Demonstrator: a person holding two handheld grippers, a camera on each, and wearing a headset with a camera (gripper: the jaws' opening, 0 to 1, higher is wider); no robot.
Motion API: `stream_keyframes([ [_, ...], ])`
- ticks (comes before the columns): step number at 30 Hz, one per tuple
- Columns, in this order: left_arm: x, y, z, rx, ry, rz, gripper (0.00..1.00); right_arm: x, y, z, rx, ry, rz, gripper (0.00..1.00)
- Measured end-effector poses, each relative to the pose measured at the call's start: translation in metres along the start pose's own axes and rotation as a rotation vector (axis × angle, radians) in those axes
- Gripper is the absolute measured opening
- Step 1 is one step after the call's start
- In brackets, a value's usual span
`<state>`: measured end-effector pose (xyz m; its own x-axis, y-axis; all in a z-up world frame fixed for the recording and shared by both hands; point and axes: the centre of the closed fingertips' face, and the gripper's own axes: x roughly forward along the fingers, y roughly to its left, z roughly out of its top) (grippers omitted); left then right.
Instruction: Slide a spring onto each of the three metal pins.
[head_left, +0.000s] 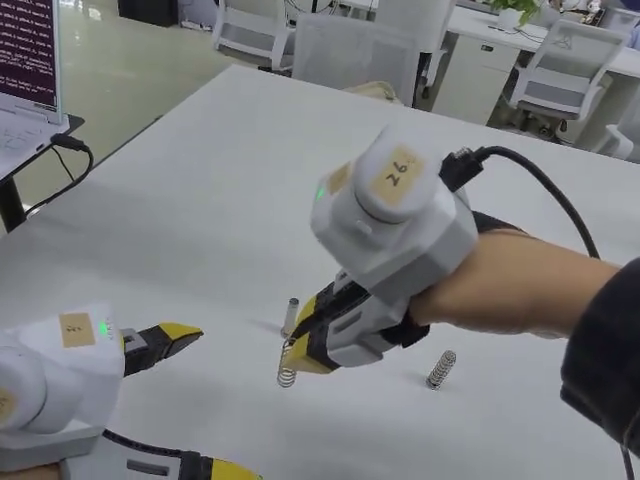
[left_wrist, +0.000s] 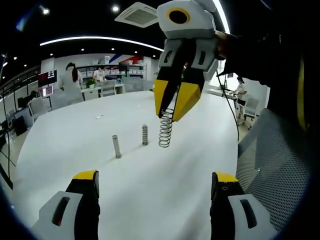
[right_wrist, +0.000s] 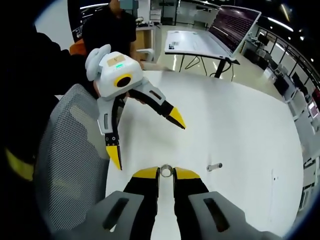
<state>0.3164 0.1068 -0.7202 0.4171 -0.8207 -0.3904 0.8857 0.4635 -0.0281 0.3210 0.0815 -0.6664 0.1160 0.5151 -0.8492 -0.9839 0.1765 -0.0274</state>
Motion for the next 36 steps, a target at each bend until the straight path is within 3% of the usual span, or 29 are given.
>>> stream_keyframes([
  [13,-0.001,0.001,-0.003,0.004,0.001,0.000,0.87,-0.013,-0.042,0.007,0.023,-0.005,-0.073,0.08],
  [30,0.000,0.005,-0.009,-0.002,0.021,-0.005,0.85,0.000,-0.092,0.011,0.092,-0.037,-0.123,0.08],
  [36,0.000,0.006,-0.012,-0.007,0.029,-0.005,0.84,0.008,-0.101,0.006,0.116,-0.042,-0.135,0.08],
])
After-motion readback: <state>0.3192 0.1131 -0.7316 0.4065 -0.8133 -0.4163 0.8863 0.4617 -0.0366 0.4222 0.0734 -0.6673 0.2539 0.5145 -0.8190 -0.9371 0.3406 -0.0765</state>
